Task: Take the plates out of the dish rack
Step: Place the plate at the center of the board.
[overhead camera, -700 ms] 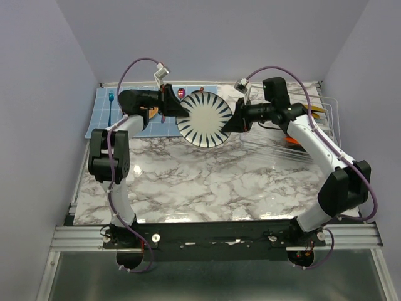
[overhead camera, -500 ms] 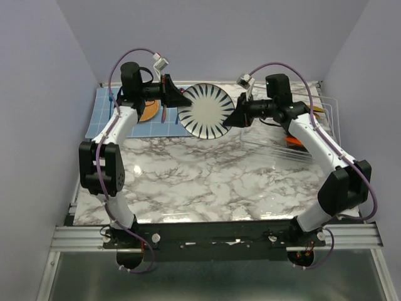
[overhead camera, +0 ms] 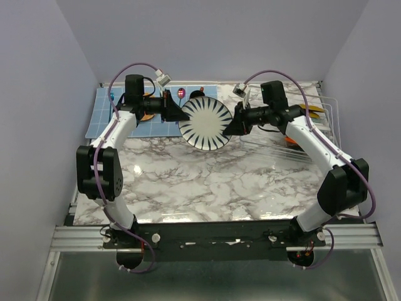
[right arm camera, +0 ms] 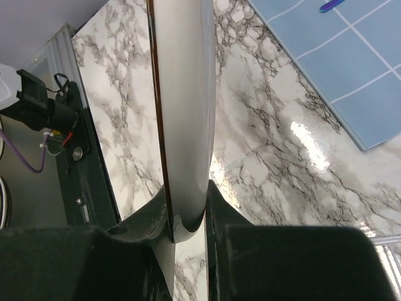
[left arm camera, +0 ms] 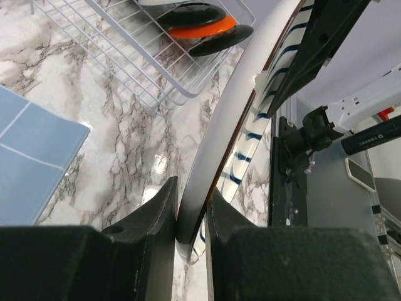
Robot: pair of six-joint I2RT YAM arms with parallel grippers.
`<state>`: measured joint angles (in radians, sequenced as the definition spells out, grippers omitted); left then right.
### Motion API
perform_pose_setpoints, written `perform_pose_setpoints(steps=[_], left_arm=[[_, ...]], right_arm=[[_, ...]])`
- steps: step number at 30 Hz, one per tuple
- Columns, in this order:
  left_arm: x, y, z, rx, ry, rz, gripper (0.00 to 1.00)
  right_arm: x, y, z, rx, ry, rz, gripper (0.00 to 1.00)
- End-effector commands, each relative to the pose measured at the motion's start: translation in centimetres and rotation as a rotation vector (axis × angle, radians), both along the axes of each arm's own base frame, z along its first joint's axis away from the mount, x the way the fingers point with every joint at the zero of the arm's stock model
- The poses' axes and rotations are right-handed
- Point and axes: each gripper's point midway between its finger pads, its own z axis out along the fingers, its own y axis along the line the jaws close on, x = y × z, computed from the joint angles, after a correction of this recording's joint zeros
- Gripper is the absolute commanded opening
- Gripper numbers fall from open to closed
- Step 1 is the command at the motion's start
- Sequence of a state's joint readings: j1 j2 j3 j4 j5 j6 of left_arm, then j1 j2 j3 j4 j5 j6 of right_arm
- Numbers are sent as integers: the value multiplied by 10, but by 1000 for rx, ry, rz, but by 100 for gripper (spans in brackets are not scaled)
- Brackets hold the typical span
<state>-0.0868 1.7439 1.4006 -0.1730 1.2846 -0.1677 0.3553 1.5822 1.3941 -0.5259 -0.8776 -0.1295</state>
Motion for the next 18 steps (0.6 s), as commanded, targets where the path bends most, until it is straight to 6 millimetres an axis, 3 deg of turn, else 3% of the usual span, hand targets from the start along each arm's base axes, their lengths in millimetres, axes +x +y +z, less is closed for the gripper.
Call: perform_pose_setpoints(steps=[1, 10, 18], left_arm=[[56, 77, -27, 141, -7, 387, 0], [47, 75, -49, 142, -39, 373, 0], [36, 64, -37, 75, -82, 273, 0]], right_arm=[[-36, -15, 2, 1, 11, 115, 1], [-32, -13, -10, -8, 44, 128, 1], [-34, -10, -8, 22, 50, 152, 1]])
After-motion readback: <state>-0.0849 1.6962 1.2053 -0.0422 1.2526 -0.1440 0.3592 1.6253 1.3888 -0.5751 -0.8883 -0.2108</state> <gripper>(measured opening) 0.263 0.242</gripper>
